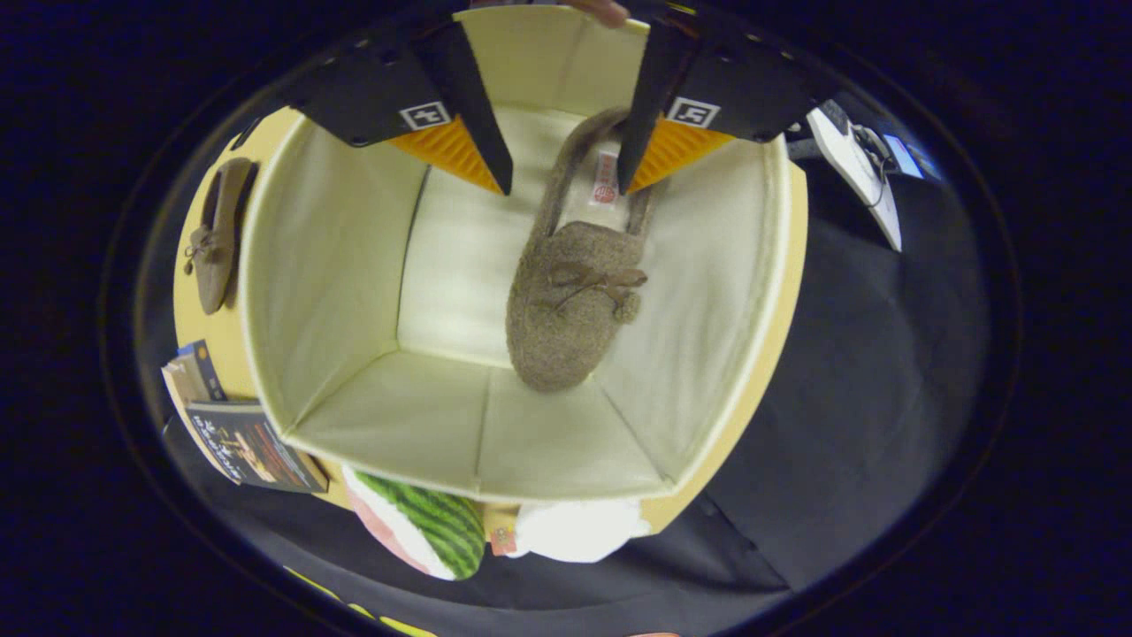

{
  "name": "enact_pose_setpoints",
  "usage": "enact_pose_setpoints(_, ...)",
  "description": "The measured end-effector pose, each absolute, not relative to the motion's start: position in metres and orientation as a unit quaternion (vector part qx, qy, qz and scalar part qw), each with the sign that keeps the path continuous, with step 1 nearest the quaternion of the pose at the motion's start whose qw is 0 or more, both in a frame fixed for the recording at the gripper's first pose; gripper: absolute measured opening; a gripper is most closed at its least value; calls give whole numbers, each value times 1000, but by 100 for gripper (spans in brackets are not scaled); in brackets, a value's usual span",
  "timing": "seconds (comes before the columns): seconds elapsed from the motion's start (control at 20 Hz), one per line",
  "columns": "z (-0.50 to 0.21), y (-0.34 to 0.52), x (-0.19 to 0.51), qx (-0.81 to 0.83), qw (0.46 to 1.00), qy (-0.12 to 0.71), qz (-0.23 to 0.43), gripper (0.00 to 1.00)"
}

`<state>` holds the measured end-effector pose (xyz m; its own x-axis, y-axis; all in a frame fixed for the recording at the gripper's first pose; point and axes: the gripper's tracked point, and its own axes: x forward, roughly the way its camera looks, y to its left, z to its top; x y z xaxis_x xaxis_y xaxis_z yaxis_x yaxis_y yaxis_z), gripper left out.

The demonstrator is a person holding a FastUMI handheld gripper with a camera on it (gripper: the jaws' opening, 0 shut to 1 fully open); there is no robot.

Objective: Open the storage box then place both shoes into the box .Put the left shoe in first, then the right shoe, with the right side of both shoes facing outward in a uniform manner.

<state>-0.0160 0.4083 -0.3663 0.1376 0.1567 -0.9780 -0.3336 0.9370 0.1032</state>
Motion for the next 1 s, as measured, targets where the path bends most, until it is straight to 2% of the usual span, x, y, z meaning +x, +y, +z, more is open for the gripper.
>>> enact_pose_setpoints(0.05,-353,406,-18,-68,753,631,176,80)
enact_pose_setpoints(0.1,-340,403,-20,-66,754,626,187,88)
enact_pose_setpoints(0.2,-307,391,-25,-64,757,615,211,95)
enact_pose_setpoints(0.4,-254,346,-17,-66,775,581,241,97)
enact_pose_setpoints(0.6,-233,274,-8,-41,783,578,226,96)
enact_pose_setpoints(0.8,-242,185,4,-39,781,588,205,96)
enact_pose_setpoints(1.0,-274,87,21,-61,791,589,151,96)
